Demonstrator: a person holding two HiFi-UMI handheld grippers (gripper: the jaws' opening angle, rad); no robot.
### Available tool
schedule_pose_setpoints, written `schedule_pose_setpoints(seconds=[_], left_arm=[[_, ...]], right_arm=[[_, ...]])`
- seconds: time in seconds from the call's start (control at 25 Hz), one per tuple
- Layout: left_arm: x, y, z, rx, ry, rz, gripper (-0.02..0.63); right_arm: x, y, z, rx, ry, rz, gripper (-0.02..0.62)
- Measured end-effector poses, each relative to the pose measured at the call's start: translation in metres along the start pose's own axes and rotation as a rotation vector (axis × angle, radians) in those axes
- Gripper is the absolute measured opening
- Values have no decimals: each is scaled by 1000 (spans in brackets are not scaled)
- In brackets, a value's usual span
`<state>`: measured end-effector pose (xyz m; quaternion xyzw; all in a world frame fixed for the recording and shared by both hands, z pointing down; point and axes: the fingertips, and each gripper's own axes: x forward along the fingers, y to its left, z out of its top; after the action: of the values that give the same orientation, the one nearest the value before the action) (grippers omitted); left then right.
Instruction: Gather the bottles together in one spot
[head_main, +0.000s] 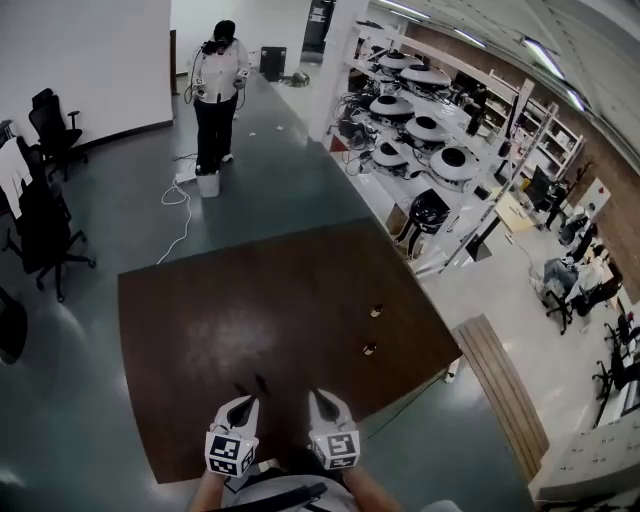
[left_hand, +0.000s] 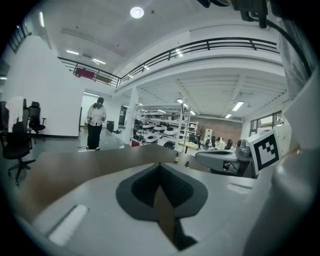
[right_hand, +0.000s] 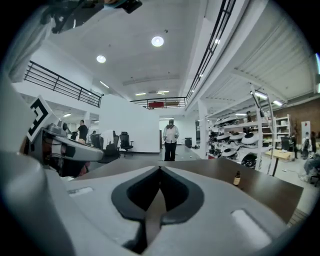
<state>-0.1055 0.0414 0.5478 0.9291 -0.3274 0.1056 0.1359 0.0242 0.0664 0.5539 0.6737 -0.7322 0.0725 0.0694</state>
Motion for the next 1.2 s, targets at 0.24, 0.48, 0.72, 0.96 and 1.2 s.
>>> schedule_pose_setpoints(seconds=[0.24, 0.48, 0.72, 0.96, 1.2], left_arm=[[39, -43, 13, 36, 7, -104, 0], [82, -76, 9, 33, 35, -129, 0], [126, -97, 4, 19, 83, -126, 0], [152, -111, -15, -6, 148, -106, 0], [177, -112, -32, -19, 198, -71, 0]], right_arm=[[-27, -85, 0, 37, -19, -190, 2], [-39, -158, -19, 53, 4, -265, 2], [-23, -201, -46, 58, 78, -239, 2], [-6, -224, -78, 69, 148, -186, 2], [17, -238, -107, 71, 201, -130, 2]])
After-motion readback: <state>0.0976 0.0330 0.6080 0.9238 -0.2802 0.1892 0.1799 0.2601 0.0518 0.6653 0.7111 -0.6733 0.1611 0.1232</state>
